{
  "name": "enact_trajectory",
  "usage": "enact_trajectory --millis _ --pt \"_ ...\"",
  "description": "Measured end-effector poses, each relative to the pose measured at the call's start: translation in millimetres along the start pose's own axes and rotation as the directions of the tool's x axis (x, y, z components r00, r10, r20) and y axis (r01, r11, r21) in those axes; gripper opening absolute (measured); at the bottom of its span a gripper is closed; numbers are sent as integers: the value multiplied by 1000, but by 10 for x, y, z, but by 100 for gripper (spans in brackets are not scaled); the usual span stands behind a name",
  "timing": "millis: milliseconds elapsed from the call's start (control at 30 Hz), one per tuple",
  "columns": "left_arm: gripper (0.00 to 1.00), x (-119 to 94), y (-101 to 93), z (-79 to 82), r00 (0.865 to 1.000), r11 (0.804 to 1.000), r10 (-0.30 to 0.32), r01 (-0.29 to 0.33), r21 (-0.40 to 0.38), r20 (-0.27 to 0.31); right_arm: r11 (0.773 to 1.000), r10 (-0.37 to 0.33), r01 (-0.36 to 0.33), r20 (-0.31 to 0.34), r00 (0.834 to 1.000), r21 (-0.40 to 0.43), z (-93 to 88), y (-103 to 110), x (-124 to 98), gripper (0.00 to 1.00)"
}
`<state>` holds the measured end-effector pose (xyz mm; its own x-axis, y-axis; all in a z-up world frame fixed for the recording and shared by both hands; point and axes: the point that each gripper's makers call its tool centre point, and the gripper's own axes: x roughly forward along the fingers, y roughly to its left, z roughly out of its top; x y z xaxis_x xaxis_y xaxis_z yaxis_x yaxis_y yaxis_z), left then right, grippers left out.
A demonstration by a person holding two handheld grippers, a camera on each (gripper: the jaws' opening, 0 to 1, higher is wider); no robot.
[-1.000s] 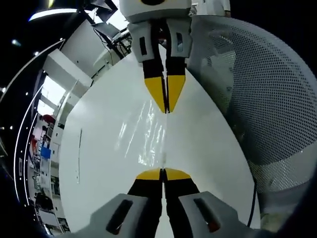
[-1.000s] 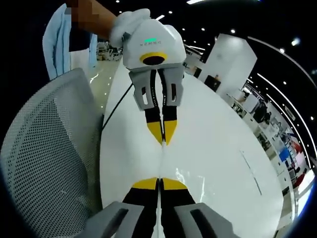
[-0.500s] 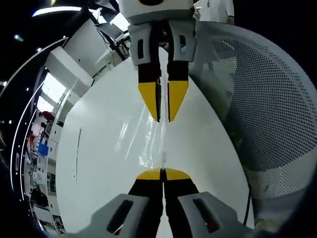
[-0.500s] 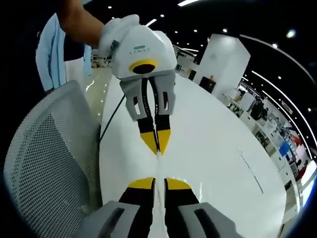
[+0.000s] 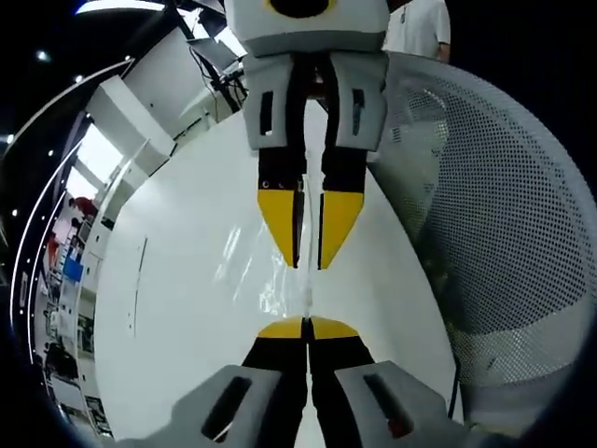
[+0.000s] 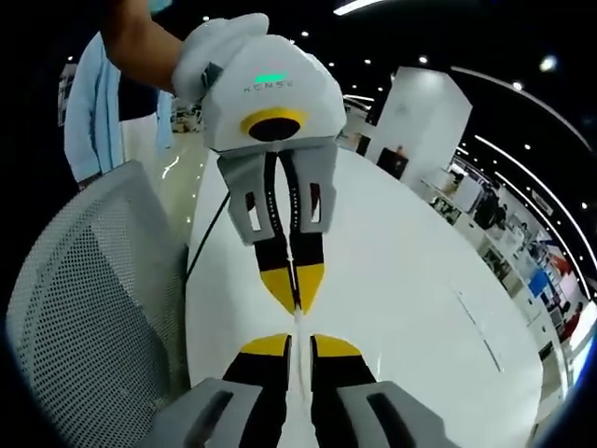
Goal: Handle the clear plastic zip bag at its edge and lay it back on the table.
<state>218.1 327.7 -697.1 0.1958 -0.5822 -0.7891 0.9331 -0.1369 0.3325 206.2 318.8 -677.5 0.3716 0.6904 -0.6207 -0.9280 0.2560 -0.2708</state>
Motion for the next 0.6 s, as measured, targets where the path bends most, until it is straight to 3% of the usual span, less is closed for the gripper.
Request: enact_trajectory --millis 600 --pt "0 -51 -35 94 999 999 -47 47 -26 -4 997 36 -37 -16 999 -61 44 29 94 4"
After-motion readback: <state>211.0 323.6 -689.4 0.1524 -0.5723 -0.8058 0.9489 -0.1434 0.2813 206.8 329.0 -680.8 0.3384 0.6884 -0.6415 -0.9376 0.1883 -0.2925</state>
